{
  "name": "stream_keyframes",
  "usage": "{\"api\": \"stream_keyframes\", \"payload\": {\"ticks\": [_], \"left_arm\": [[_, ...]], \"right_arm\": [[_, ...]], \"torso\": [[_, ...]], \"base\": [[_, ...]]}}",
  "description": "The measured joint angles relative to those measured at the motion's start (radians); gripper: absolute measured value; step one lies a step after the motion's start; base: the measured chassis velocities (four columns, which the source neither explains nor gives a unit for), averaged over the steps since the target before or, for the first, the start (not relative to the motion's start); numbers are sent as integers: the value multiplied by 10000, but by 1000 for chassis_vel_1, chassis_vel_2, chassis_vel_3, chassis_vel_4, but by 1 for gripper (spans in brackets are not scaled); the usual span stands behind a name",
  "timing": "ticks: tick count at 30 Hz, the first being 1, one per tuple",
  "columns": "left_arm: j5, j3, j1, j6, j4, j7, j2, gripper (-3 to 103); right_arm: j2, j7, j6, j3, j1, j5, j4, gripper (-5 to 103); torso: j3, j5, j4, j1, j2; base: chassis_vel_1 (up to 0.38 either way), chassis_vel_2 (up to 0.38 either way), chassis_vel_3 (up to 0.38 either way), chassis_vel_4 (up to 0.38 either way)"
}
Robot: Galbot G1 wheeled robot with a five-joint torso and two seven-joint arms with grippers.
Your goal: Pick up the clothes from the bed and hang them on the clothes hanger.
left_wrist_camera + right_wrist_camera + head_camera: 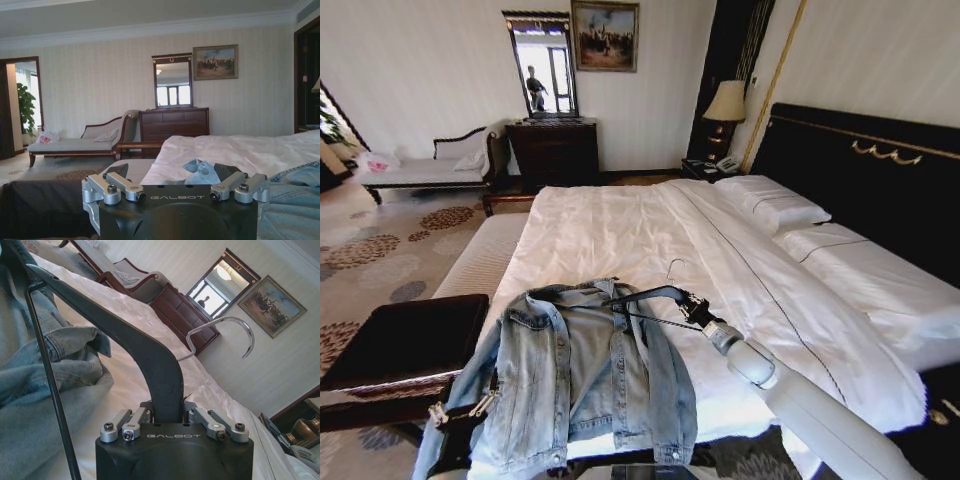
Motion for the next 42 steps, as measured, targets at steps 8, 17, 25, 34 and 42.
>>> {"api": "stream_keyframes", "payload": {"ticks": [8,17,25,34,42], "left_arm": [[-1,-13,-29,9,-1,-1,22,98],[-49,-40,-109,241,-12,-61,117,98],[-944,97,-796,1884,-436,-450,772,98],[-2091,733,-2626,4381,-853,-1642,1948,98],[-3791,2262,-4695,6124,-147,-2775,3066,100]], "right_arm": [[67,2,0,80,-105,17,58,27],[107,87,9,151,-227,184,129,27],[263,122,19,248,-329,276,175,27],[414,140,27,-215,154,458,22,27],[479,143,-11,-475,535,608,-99,27]], "torso": [[0,0,3,-1,0],[-2,-2,3,-2,1],[0,-2,4,3,-1],[0,1,3,0,0],[0,-5,-2,3,-1]], "base": [[135,146,-137,-141],[83,69,-67,-65],[-8,-5,4,1],[0,0,0,0],[3,6,13,2]]}}
